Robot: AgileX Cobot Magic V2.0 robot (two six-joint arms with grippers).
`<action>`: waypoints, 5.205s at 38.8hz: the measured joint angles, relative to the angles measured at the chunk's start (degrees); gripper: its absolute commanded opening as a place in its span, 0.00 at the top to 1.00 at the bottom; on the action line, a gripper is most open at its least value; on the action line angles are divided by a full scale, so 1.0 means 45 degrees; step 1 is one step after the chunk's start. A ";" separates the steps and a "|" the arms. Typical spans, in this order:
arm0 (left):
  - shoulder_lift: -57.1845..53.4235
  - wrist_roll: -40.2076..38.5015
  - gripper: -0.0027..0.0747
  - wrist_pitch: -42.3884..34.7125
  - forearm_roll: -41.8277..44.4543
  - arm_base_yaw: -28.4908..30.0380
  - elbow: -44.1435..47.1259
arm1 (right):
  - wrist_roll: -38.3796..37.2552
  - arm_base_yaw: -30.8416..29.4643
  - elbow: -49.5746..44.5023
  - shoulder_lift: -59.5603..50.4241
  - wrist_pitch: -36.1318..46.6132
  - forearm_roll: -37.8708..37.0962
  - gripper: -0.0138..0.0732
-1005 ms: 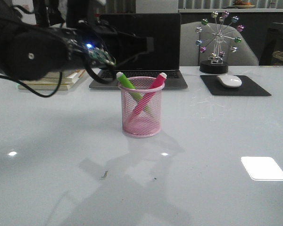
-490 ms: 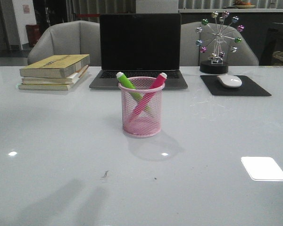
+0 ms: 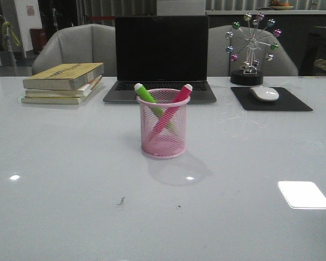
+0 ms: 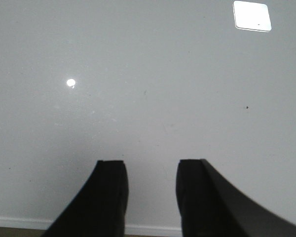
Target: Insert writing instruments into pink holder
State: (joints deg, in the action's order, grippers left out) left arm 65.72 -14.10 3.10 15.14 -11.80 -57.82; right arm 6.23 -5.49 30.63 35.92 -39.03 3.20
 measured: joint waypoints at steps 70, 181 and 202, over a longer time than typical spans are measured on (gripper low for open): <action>-0.8397 0.0025 0.59 0.3818 -0.0456 0.0058 0.7119 | 0.0000 0.0000 0.0000 0.0000 0.0000 0.0000 0.41; -0.8476 0.0025 0.59 0.2808 -0.0456 0.0058 0.7201 | 0.0000 0.0000 -0.0057 -0.1919 0.0949 0.0245 0.81; -0.8476 0.0025 0.59 0.2787 -0.0456 0.0058 0.7201 | 0.0000 0.0000 -0.0114 -0.2786 0.0927 0.0245 0.81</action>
State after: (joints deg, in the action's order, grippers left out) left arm 27.58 -13.99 15.64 13.09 -11.54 -25.42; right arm 6.23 -5.49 30.12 23.38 -34.86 4.30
